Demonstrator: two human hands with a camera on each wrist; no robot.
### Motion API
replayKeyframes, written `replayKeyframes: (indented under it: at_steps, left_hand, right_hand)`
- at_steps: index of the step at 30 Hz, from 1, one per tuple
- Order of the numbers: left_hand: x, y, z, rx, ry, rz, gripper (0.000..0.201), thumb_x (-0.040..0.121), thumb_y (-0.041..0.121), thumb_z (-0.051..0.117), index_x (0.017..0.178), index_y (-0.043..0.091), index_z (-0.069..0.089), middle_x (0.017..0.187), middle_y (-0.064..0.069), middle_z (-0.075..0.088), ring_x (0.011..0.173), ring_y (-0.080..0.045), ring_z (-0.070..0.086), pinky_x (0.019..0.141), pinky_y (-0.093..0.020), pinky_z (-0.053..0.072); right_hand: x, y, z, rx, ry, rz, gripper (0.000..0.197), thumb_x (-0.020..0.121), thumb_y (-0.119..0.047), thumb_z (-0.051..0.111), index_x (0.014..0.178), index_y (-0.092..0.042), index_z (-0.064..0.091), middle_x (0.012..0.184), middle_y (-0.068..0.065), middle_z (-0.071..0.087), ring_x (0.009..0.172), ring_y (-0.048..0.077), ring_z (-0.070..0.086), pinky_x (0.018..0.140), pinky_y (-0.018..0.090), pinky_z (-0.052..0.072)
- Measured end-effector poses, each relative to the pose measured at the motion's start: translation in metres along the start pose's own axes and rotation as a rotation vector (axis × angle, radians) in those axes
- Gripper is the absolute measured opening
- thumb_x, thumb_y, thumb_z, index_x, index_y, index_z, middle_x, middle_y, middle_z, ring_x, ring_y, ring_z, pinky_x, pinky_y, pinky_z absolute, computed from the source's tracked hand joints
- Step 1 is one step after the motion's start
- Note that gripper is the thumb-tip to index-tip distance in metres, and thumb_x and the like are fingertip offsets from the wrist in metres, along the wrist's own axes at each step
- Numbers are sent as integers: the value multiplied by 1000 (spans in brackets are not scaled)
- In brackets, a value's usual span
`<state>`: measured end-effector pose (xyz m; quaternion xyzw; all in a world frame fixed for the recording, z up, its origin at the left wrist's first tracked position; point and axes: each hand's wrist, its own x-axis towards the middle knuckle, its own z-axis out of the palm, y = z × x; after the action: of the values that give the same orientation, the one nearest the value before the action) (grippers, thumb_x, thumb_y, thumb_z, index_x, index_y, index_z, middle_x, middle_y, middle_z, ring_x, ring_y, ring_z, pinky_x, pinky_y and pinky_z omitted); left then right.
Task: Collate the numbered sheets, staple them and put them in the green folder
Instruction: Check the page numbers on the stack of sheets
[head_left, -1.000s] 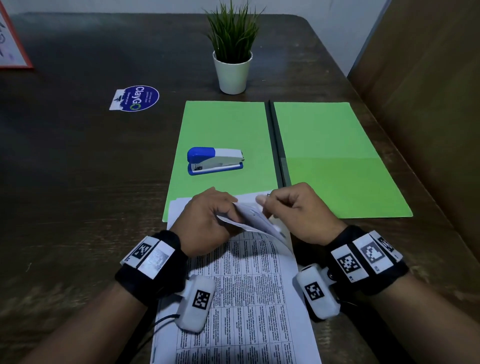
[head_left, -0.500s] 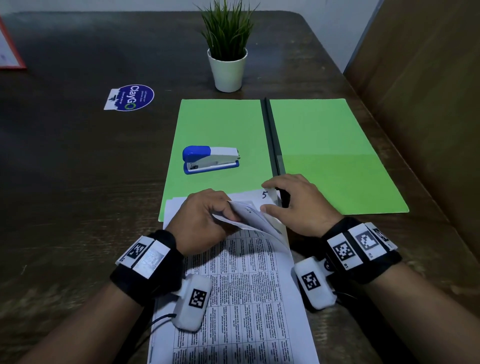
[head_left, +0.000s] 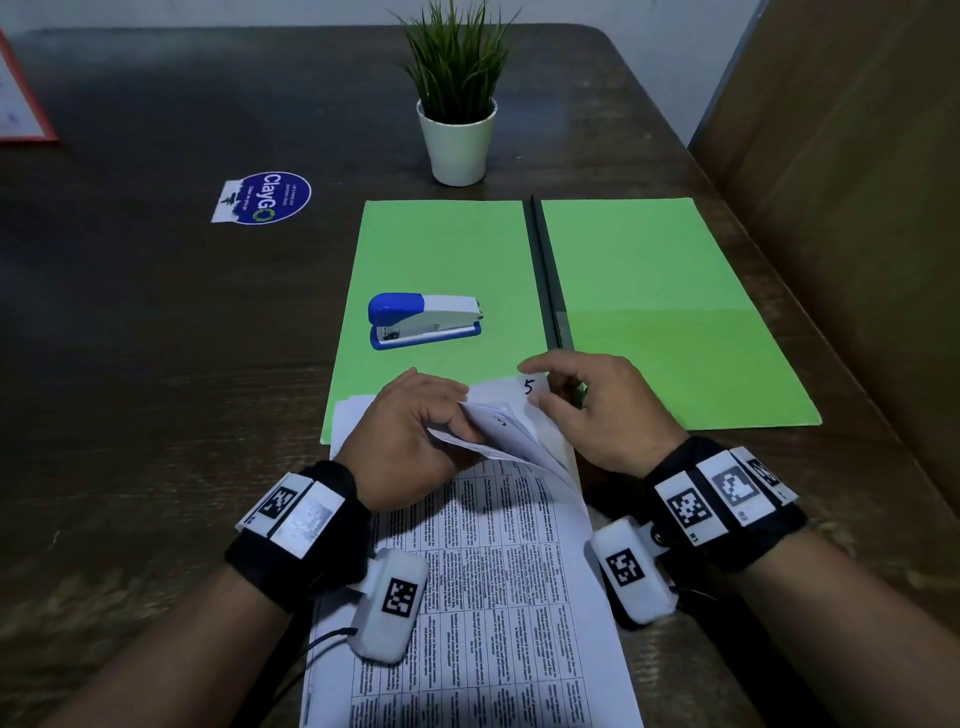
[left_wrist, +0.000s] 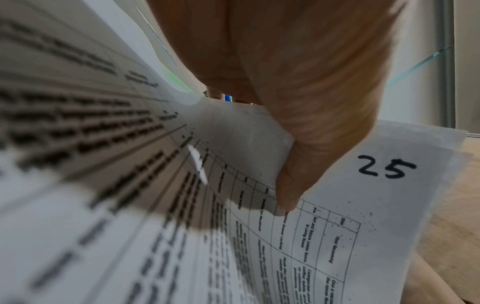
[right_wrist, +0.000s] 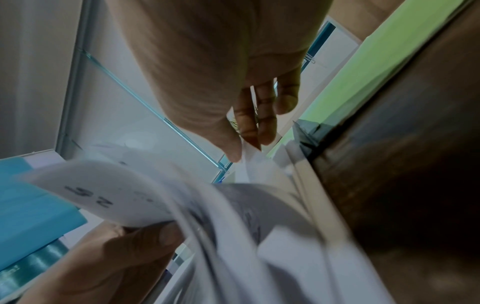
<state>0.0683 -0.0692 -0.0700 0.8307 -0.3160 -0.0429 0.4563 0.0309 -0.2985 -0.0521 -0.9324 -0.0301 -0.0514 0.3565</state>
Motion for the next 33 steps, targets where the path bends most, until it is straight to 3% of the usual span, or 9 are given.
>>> replayKeyframes:
  at_steps: [7, 11, 18, 23, 24, 26, 29, 33]
  left_hand:
    - [0, -2, 0, 21, -1, 14, 28, 62, 51, 70, 87, 36, 73, 91, 18, 73, 111, 4, 58, 109, -54, 34]
    - [0, -2, 0, 66, -2, -3, 26, 61, 55, 67, 84, 43, 68, 104, 25, 67, 118, 12, 51, 117, -55, 22]
    - [-1, 0, -1, 51, -13, -4, 25, 59, 56, 66, 81, 44, 68, 102, 21, 69, 116, 16, 49, 119, -52, 21]
    - [-1, 0, -1, 32, -15, -21, 29, 59, 56, 66, 83, 42, 70, 100, 21, 69, 115, 16, 50, 119, -49, 20]
    - [-1, 0, -1, 32, -17, -21, 27, 59, 56, 66, 82, 43, 69, 100, 23, 69, 115, 17, 50, 119, -49, 20]
    - [-1, -1, 0, 34, -22, -21, 25, 59, 57, 67, 80, 44, 68, 100, 27, 67, 115, 18, 50, 119, -49, 21]
    - [-2, -4, 0, 53, -9, -18, 26, 61, 58, 68, 82, 42, 70, 96, 23, 69, 119, 14, 50, 120, -50, 18]
    - [-2, -2, -1, 46, 11, -6, 30, 66, 57, 69, 87, 37, 72, 104, 23, 68, 130, 13, 42, 124, -40, 6]
  right_hand:
    - [1, -1, -1, -49, -28, -54, 16, 83, -31, 69, 97, -26, 72, 89, -6, 66, 80, 16, 59, 76, 38, 53]
    - [3, 1, -1, -112, -27, -69, 9, 81, -28, 73, 87, -23, 69, 87, -4, 60, 86, 17, 53, 78, 39, 48]
    - [3, 0, -2, -134, -66, -23, 7, 82, -28, 75, 79, -24, 70, 81, -8, 61, 78, 14, 55, 75, 37, 51]
    - [3, 0, 2, -9, -81, 104, 20, 78, -32, 79, 94, -25, 70, 75, -9, 66, 71, 16, 62, 69, 32, 52]
    - [3, 1, 4, 21, -83, 125, 15, 79, -32, 78, 87, -22, 70, 70, -8, 65, 66, 17, 60, 66, 32, 51]
    - [3, 4, 7, 96, -56, 147, 32, 83, -30, 76, 63, -10, 60, 55, -5, 52, 52, 17, 44, 56, 30, 42]
    - [2, 2, 7, 163, -31, 155, 46, 87, -28, 73, 54, -5, 50, 50, -2, 39, 49, 13, 32, 51, 28, 31]
    - [-1, -5, 4, 196, -163, 86, 36, 95, -28, 62, 61, -16, 64, 58, -5, 63, 55, 22, 54, 55, 32, 45]
